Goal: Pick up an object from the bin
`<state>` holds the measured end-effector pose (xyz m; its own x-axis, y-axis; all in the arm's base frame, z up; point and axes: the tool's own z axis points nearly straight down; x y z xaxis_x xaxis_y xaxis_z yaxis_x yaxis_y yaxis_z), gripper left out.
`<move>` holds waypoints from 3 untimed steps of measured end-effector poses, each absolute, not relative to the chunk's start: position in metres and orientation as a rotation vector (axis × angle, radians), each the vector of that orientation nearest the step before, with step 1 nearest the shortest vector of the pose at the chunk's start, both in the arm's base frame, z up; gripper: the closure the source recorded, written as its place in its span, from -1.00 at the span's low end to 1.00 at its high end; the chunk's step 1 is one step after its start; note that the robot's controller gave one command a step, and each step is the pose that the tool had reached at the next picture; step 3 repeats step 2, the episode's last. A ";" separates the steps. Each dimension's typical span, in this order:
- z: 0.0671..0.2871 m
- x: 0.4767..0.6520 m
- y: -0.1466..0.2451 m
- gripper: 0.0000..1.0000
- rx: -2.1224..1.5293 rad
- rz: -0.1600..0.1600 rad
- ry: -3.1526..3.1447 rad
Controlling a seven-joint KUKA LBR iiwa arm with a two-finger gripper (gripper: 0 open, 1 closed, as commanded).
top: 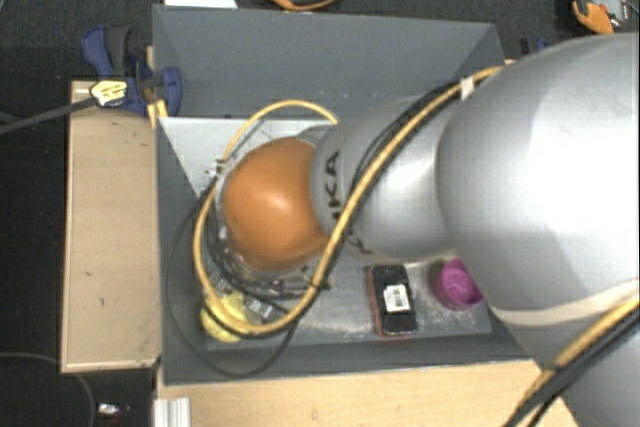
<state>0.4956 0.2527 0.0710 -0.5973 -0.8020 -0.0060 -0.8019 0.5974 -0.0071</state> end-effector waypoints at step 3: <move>0.116 0.493 0.253 1.00 -1.407 -0.001 2.808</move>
Offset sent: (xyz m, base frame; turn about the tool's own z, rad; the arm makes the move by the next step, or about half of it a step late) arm -0.0001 0.0002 0.0998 0.0013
